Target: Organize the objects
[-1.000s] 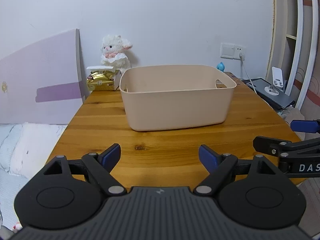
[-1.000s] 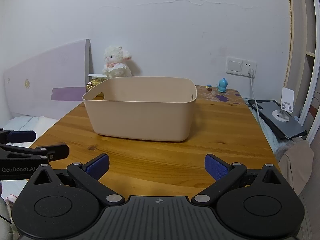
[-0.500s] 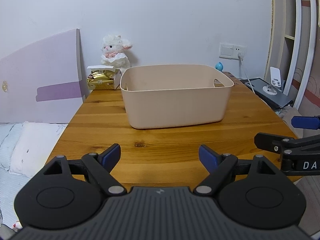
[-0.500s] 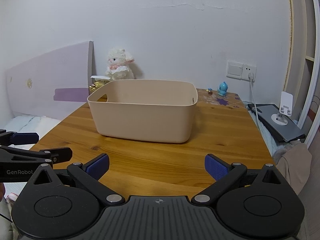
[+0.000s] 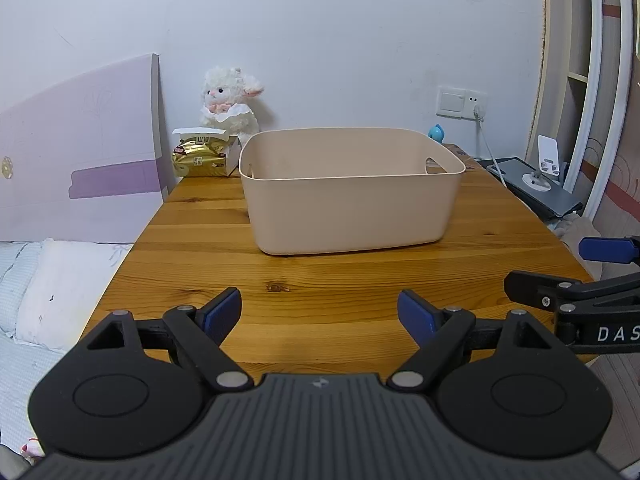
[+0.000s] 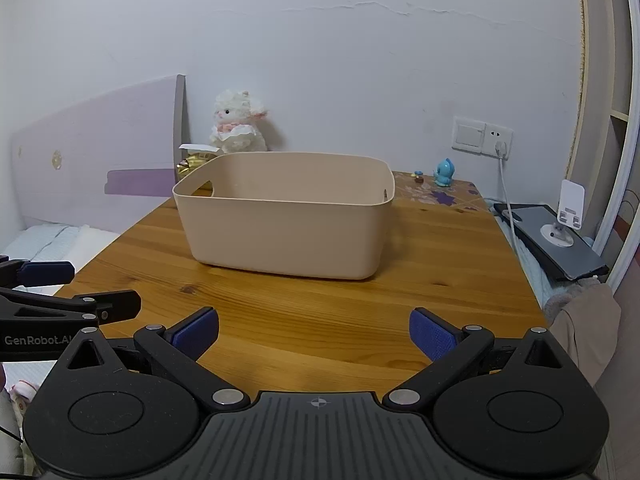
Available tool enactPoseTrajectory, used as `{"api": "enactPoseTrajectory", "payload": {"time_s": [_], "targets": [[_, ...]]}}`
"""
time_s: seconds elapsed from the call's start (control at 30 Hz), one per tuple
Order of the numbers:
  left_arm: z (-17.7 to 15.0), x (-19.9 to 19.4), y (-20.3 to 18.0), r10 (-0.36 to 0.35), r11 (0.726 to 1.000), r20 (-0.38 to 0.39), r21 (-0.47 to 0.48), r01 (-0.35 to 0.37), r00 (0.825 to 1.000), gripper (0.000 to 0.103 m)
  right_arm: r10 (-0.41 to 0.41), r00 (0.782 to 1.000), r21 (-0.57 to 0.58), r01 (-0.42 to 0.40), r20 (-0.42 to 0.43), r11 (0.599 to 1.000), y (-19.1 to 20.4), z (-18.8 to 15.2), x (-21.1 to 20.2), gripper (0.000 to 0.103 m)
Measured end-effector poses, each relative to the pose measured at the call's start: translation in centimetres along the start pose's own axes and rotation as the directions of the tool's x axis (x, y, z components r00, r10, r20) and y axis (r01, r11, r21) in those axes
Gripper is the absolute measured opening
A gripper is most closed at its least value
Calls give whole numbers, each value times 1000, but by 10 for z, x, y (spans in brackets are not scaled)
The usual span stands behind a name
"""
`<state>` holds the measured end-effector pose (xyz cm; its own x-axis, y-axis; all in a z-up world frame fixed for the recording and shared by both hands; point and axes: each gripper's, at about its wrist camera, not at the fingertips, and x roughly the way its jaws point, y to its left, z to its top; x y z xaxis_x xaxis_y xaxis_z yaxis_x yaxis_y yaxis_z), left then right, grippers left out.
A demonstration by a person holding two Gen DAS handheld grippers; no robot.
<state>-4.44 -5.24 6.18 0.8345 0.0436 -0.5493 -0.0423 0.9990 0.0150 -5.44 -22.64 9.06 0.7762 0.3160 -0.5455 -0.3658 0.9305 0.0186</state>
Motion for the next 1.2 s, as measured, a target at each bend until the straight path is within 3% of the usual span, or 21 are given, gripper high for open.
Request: {"api": "enactPoseTrajectory", "payload": {"time_s": [0.9,1.17,1.2], "targets": [[-2,9,5,4,1000,-32,-23,-5,999,86,-2,999,8,2,-49,1000,-2,-4,14,103],[-1,14,6,6,1000,-37,-27,-7,999,88,1,998,6,0,-64,1000,-2,-3,21,103],[-1,15,6,7,1000,-35,-27,-8,999,93,0,998,6,0,-67,1000,-2,-3,22,103]]}}
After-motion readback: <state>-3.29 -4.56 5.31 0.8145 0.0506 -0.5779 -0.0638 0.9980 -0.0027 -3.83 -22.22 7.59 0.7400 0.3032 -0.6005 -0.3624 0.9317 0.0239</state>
